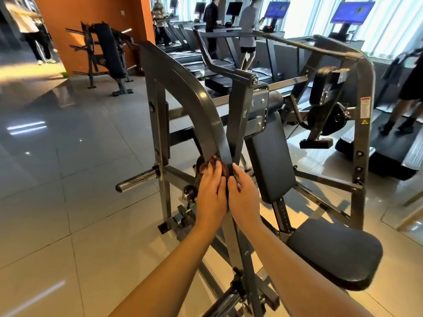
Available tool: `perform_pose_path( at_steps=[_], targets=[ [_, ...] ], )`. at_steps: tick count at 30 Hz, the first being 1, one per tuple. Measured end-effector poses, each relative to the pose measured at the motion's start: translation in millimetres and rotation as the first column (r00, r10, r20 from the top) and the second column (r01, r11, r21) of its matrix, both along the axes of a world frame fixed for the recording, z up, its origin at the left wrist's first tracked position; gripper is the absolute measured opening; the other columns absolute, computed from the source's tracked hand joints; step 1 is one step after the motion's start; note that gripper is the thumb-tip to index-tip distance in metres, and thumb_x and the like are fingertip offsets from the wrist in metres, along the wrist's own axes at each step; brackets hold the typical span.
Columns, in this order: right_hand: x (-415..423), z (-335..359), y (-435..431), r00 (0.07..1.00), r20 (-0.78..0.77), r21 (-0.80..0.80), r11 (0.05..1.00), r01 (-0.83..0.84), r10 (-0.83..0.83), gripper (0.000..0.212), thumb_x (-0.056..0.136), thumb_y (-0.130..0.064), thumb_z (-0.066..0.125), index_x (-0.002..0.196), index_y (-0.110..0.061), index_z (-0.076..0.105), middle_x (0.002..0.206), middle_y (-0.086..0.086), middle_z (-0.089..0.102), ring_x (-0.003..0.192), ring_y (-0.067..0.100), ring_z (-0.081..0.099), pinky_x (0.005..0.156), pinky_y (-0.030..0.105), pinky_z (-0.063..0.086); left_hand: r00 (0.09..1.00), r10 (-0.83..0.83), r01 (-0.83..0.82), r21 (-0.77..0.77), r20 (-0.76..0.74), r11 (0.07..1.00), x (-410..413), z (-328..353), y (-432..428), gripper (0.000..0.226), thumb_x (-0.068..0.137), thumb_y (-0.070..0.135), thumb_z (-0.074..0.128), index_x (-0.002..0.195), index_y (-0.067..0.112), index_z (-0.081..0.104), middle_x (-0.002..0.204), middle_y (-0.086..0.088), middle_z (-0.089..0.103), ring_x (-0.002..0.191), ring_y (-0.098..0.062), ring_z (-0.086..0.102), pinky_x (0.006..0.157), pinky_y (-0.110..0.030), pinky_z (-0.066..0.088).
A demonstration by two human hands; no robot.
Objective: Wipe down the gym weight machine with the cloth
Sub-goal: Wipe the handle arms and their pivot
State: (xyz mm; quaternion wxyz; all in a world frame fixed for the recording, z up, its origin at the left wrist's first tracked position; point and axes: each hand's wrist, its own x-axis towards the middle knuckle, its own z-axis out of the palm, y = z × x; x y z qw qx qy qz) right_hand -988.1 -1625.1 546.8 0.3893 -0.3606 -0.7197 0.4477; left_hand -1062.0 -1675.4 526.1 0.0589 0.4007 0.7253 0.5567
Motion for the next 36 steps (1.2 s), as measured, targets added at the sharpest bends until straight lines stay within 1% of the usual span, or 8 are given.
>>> perform_pose_path(
  at_steps=[3, 7, 12, 17, 23, 26, 30, 36],
  targets=[
    [1, 1, 2, 1.000, 0.002, -0.001, 1.000, 0.025, -0.025, 0.042, 0.107, -0.021, 0.049, 0.148, -0.023, 0.051, 0.138, -0.004, 0.062, 0.129, 0.011, 0.056, 0.110, 0.045, 0.048, 1.000, -0.016, 0.016, 0.009, -0.005, 1.000, -4, -2, 1, 0.048, 0.110, 0.028, 0.038, 0.152, 0.043, 0.020, 0.164, 0.013, 0.022, 0.152, -0.007, 0.017, 0.124, -0.036, 0.021],
    [2, 1, 1, 1.000, 0.000, -0.006, 1.000, 0.007, -0.007, 0.042, 0.107, -0.019, 0.048, 0.149, -0.025, 0.049, 0.136, -0.006, 0.062, 0.127, 0.009, 0.057, 0.107, 0.042, 0.051, 0.976, 0.018, -0.033, 0.067, 0.217, 0.997, -20, 10, 8, 0.048, 0.110, 0.025, 0.038, 0.150, 0.044, 0.023, 0.163, 0.011, 0.029, 0.148, -0.012, 0.031, 0.120, -0.038, 0.032],
    [9, 2, -5, 0.999, 0.035, 0.008, 1.000, -0.027, 0.027, 0.041, 0.107, -0.018, 0.047, 0.147, -0.026, 0.049, 0.127, -0.017, 0.059, 0.122, 0.000, 0.055, 0.108, 0.034, 0.048, 0.930, 0.031, -0.048, 0.037, 0.366, 0.998, -33, 5, 8, 0.045, 0.109, 0.029, 0.038, 0.154, 0.036, 0.035, 0.141, 0.004, 0.058, 0.124, -0.012, 0.056, 0.111, -0.043, 0.047],
    [21, -7, -6, 0.998, 0.043, -0.023, 0.999, -0.042, 0.043, 0.035, 0.106, -0.021, 0.050, 0.140, -0.025, 0.057, 0.124, -0.009, 0.066, 0.119, 0.005, 0.060, 0.104, 0.038, 0.053, 0.971, -0.066, 0.061, 0.030, 0.229, 0.998, -8, 2, -11, 0.043, 0.109, 0.027, 0.039, 0.148, 0.042, 0.030, 0.155, 0.004, 0.046, 0.139, -0.013, 0.046, 0.114, -0.034, 0.040],
    [28, -11, -3, 0.996, 0.071, -0.051, 0.997, -0.056, 0.059, 0.039, 0.106, -0.019, 0.051, 0.145, -0.024, 0.053, 0.134, -0.006, 0.062, 0.126, 0.005, 0.056, 0.088, 0.003, 0.046, 0.947, 0.023, -0.033, 0.025, 0.321, 0.999, -19, 10, 3, 0.047, 0.110, 0.029, 0.037, 0.155, 0.040, 0.028, 0.141, 0.009, 0.055, 0.121, -0.005, 0.053, 0.109, -0.037, 0.045],
    [32, -19, -1, 0.994, 0.078, -0.077, 0.995, -0.068, 0.074, 0.038, 0.106, -0.019, 0.052, 0.143, -0.024, 0.056, 0.133, -0.006, 0.062, 0.124, 0.002, 0.056, 0.102, 0.019, 0.049, 0.939, 0.002, 0.020, -0.060, 0.345, 0.998, -13, -1, -7, 0.045, 0.109, 0.029, 0.039, 0.154, 0.037, 0.034, 0.126, 0.010, 0.061, 0.119, -0.012, 0.060, 0.109, -0.039, 0.048],
    [46, -26, -10, 0.998, 0.048, -0.045, 0.998, -0.048, 0.050, 0.025, 0.105, -0.023, 0.052, 0.128, -0.028, 0.059, 0.121, -0.006, 0.054, 0.104, -0.013, 0.052, 0.097, 0.019, 0.052, 0.991, -0.018, 0.028, -0.075, 0.135, 0.997, 25, -13, -33, 0.040, 0.107, 0.024, 0.045, 0.147, 0.026, 0.048, 0.152, 0.004, 0.046, 0.131, 0.001, 0.040, 0.101, 0.002, 0.031],
    [44, -15, -4, 0.956, -0.009, -0.131, 0.948, -0.291, 0.293, 0.035, 0.106, -0.035, 0.049, 0.137, -0.049, 0.045, 0.128, -0.020, 0.059, 0.117, -0.002, 0.058, 0.099, 0.028, 0.052, 0.956, 0.096, -0.120, 0.070, 0.276, 0.990, 48, 6, -26, 0.029, 0.107, 0.031, 0.045, 0.136, 0.036, 0.049, 0.134, 0.012, 0.056, 0.120, -0.004, 0.055, 0.106, -0.042, 0.050]
  ],
)
